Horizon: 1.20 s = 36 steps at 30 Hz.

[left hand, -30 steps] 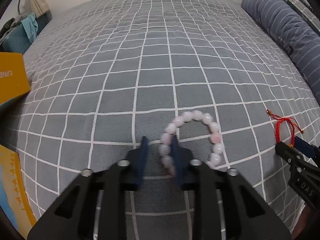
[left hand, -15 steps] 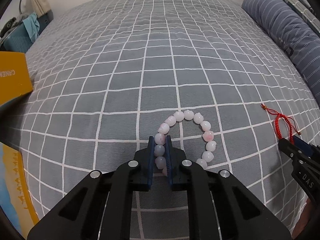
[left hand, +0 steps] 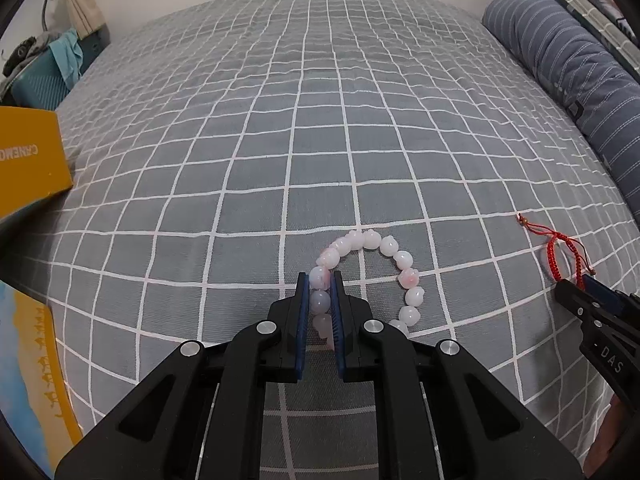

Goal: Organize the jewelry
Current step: 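Grasp the pink-white bead bracelet with the left tool while the right tool grasps the red cord gold-bar bracelet, then carry the pink-white bead and red cord gold-bar bracelets with both tools into the box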

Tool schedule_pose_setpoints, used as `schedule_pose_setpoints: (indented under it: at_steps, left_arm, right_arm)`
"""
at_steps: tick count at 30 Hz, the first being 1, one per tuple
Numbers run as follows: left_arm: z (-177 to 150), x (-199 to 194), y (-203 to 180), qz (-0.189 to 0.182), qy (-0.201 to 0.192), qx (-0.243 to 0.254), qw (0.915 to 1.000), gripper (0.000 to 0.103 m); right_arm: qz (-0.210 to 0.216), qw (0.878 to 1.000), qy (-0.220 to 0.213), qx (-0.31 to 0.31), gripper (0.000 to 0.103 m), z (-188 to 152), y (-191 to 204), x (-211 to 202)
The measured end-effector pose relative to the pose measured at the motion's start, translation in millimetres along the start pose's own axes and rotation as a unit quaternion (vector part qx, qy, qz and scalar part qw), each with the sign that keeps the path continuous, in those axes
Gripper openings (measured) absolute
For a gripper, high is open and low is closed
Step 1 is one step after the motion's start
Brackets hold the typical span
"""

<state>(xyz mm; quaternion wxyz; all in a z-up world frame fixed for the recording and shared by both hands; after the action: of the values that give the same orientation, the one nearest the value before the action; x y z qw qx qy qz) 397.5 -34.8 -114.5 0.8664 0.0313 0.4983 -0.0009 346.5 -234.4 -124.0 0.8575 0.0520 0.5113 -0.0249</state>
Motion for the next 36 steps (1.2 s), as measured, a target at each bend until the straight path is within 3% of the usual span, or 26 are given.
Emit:
schedule_pose_setpoints:
  at_steps: [22,36]
  left_arm:
    - [7.7,-63.2,-2.6,-0.021,-0.042,0.0,0.9989,0.01]
    - [-7.8,-112.9,21.5,-0.015,-0.066,-0.009,0.9976,0.01]
  right_arm:
    - [0.003,1.0,-0.03,-0.003,0.037,6.4,13.5,-48.6]
    - [0.004,0.998,-0.057,-0.027,0.037,-2.7,47.2,-97.1]
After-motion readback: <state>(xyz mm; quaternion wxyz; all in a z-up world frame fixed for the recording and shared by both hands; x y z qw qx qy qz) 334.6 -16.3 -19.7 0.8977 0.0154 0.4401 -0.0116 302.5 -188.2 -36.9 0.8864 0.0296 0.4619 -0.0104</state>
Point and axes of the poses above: each gripper's, at about its wrist camera, not at the fingertips, and x roughly the way its jaws point, y to its left, z to its top, the point moved 9 cm from there along x, roughly the way its jaws point, and after that the axes turned 3 degrees about x, right-handed, at the moved point
